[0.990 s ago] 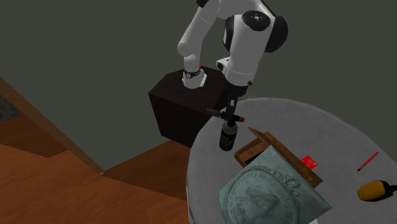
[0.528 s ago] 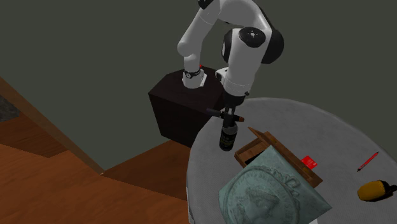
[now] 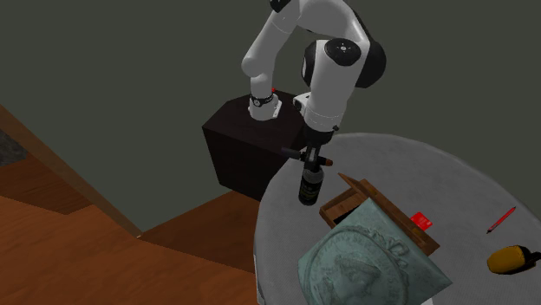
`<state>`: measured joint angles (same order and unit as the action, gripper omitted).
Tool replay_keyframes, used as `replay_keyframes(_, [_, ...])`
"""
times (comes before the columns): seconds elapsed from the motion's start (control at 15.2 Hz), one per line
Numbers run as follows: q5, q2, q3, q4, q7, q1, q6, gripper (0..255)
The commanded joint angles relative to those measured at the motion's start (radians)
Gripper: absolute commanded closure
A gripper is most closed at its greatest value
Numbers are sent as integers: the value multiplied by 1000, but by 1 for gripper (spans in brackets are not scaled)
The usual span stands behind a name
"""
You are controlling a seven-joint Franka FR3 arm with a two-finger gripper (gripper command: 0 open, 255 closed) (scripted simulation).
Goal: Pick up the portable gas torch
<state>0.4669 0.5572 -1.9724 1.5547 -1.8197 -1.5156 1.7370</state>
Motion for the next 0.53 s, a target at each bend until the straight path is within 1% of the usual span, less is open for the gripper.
replay_keyframes(0.0, [0,1,-1,0,0,0,0,255])
replay_keyframes(0.13, [1,2,-1,1,0,-1,1,255])
replay_keyframes(0.46, [-12,-9,6,-59,-9,-13,-60,255])
